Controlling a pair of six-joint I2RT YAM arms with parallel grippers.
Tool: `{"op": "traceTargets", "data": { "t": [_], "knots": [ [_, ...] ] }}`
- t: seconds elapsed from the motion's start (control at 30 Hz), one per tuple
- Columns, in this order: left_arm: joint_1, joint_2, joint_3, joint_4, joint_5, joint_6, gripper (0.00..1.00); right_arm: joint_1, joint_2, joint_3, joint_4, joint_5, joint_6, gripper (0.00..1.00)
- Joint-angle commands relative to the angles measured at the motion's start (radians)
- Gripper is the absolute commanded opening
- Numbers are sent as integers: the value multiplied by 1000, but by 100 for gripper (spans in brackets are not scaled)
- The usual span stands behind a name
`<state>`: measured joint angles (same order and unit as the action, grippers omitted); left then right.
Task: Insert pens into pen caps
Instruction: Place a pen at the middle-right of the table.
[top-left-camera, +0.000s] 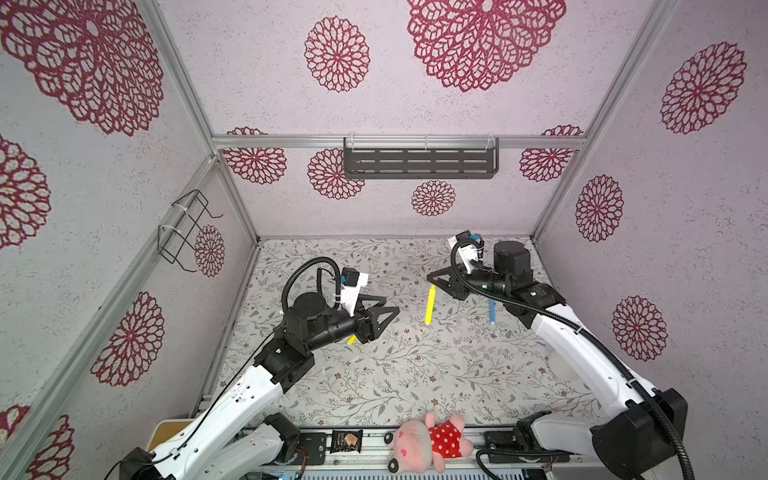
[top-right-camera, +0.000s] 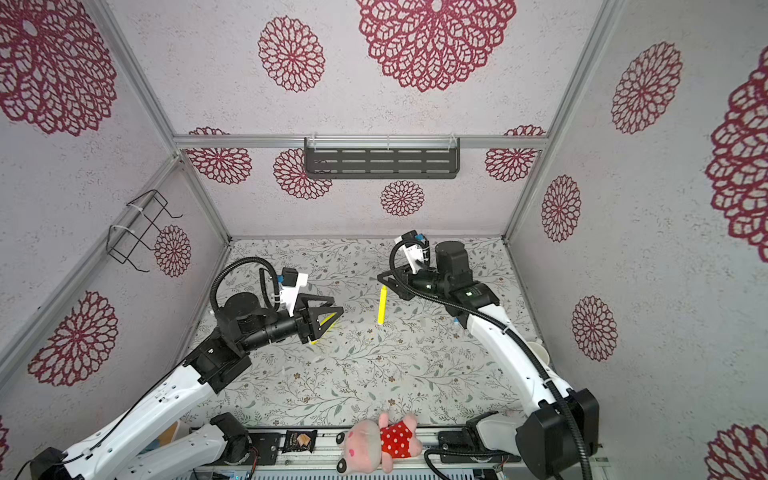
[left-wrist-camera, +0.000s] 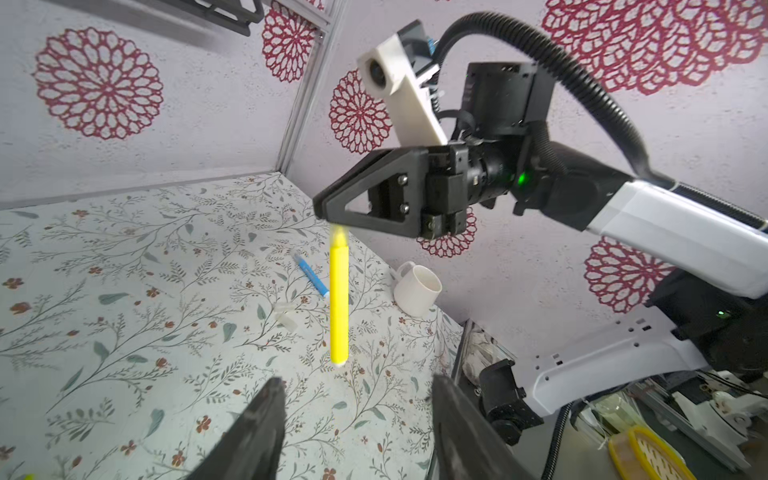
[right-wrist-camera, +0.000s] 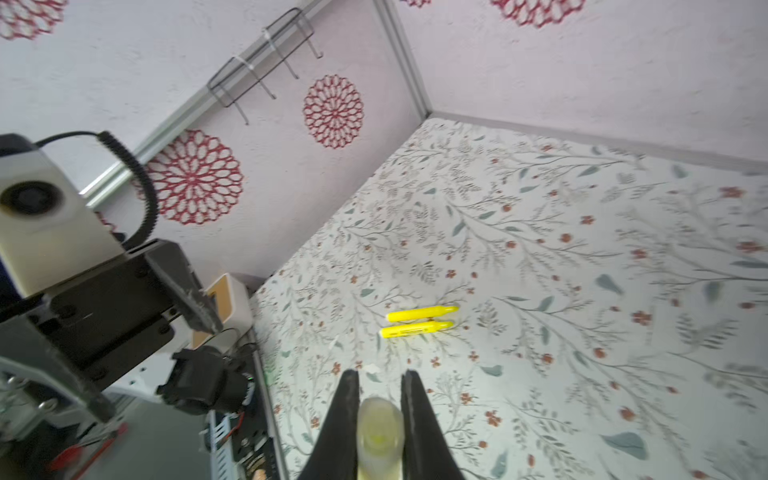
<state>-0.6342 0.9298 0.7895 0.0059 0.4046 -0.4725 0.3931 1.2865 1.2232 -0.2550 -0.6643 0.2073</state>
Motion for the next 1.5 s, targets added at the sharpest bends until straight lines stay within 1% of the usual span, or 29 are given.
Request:
{"op": "traceTargets", "data": {
  "t": [0.0,0.07,0.1,0.23,0.4,0.67,1.1,1.47],
  "knots": [
    [-3,-5,-8,-42,-97,29,59,-29,47,96,-191,183,-91,0],
    [-2,5,-4,-67,-146,29,59,-58,93,150,-269,237,-98,0],
    [-3,11,-4,-79,-177,29,58,-66,117,174,-304,286,-104,0],
    [-2,23,-12,-121,-299,17,58,-91,189,233,-381,436,-118,0],
    [-3,23,-40,-119,-378,12,58,-134,291,278,-445,560,-116,0],
    [-2,41,-42,-133,-389,-4,58,-185,378,260,-425,570,-95,0],
    [-3,-7,-77,-136,-410,-32,58,-248,473,197,-348,569,-68,0],
    [-2,-5,-88,-133,-421,-32,58,-278,549,188,-337,632,-83,0]
  ]
}}
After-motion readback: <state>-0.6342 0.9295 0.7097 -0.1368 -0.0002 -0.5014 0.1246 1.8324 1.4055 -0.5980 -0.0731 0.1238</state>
